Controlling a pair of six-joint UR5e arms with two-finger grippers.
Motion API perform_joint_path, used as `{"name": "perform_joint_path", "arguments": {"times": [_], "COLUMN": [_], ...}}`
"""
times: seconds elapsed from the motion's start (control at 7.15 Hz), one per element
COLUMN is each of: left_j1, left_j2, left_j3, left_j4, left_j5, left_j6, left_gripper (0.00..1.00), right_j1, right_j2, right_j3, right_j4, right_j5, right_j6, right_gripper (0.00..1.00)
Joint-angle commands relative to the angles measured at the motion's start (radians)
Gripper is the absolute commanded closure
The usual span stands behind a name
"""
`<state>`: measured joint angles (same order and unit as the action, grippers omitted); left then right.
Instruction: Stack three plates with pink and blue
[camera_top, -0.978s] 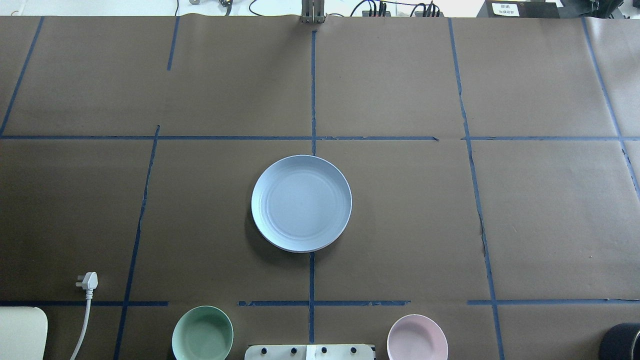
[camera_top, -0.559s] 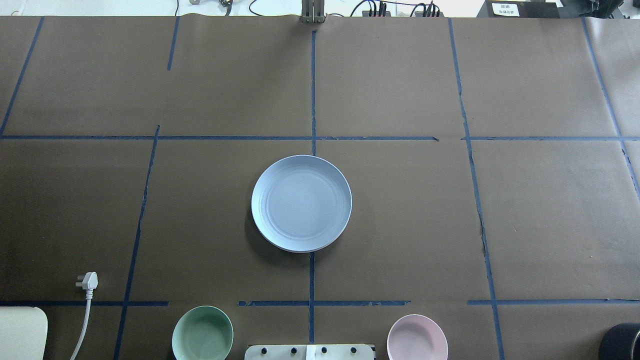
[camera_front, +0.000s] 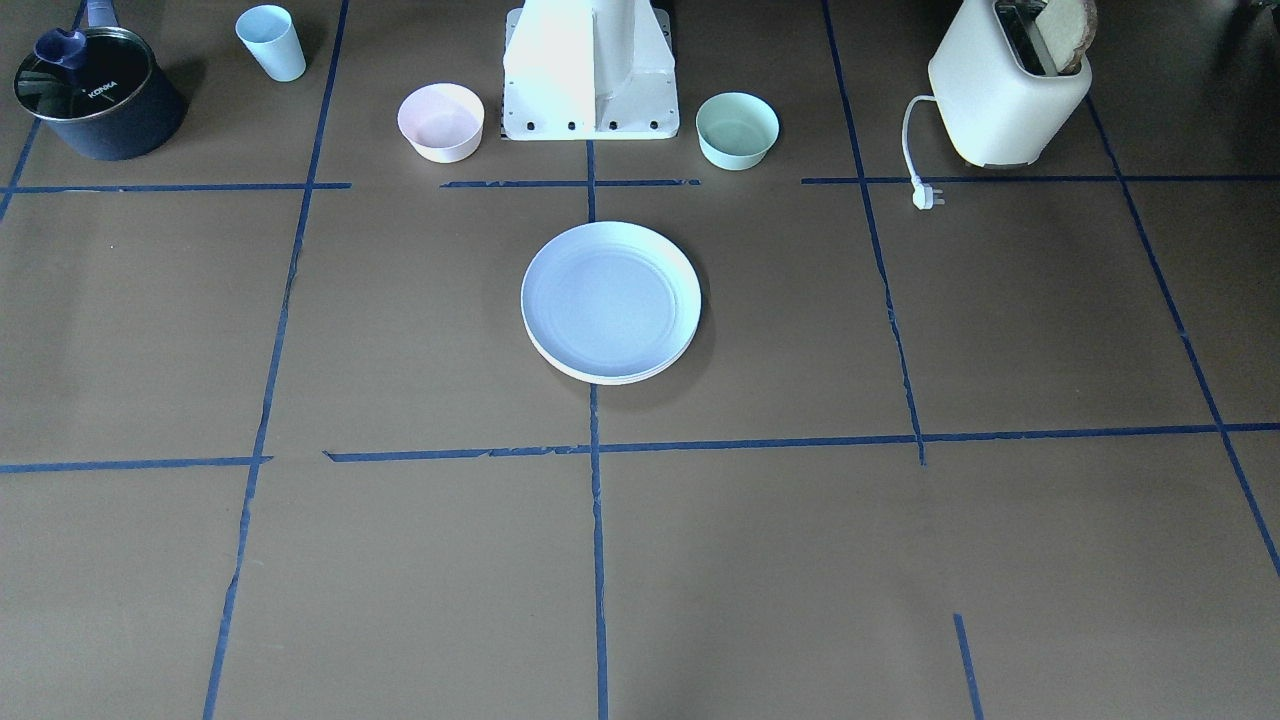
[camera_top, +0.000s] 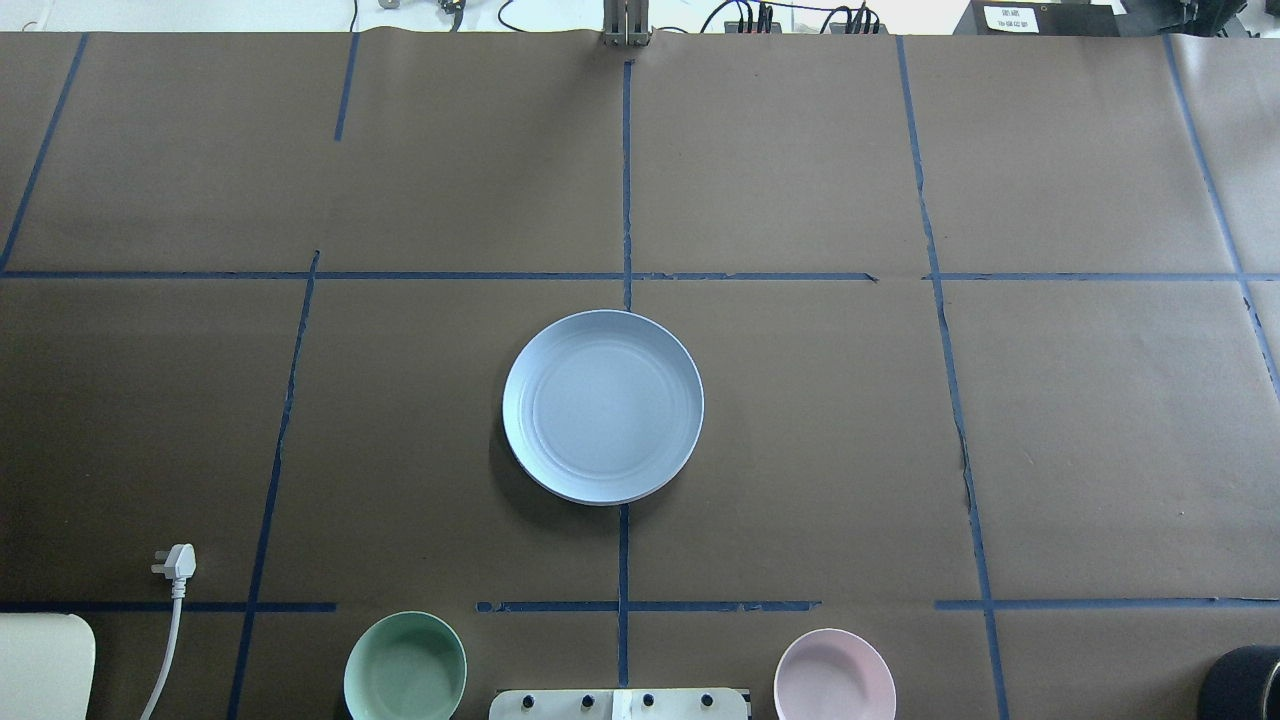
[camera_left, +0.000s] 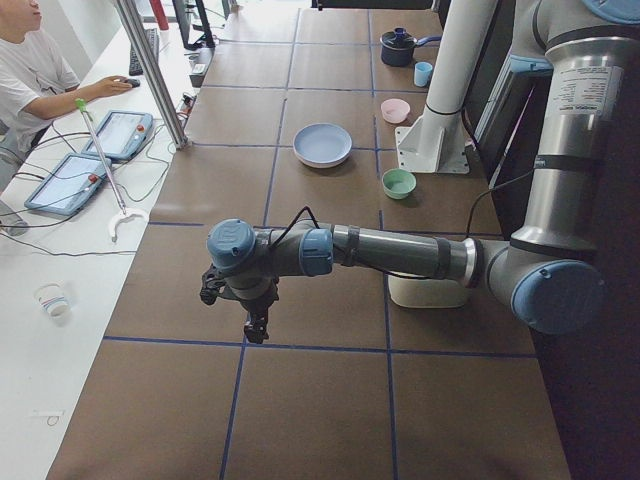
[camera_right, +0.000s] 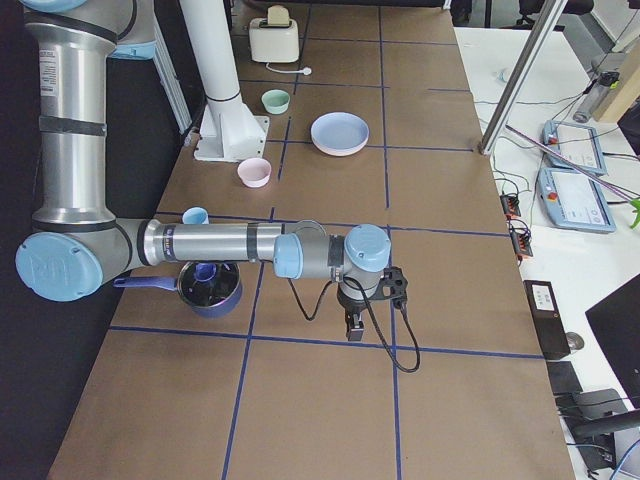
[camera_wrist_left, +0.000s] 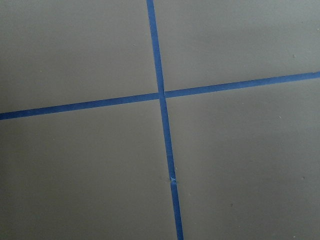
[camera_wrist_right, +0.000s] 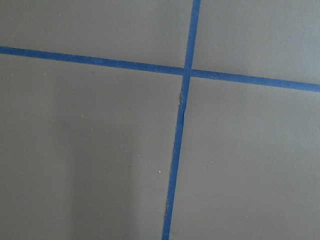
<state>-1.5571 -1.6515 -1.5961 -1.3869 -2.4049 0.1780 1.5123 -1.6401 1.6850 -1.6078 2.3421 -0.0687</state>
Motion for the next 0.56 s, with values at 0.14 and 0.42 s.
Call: {"name": "perform_joint_path", "arguments": {"times": [0.14, 0.42], "left_j1": [0.0, 0.002], "left_j2": [0.003, 0.006], "left_j3": [-0.001, -0.018], "left_j4": [-0.009, -0.029], "left_j5": [-0.014, -0.005], "left_j6": [0.002, 0.005], "left_gripper": [0.0, 0.0], "right_j1": [-0.001, -0.001], "right_j2": [-0.001, 0.0], "right_j3": [0.004, 0.002], "right_j4": [0.0, 0.0], "right_j5": [-0.001, 0.008], "right_j6": [0.012, 0.015], "right_gripper": [0.0, 0.0]}}
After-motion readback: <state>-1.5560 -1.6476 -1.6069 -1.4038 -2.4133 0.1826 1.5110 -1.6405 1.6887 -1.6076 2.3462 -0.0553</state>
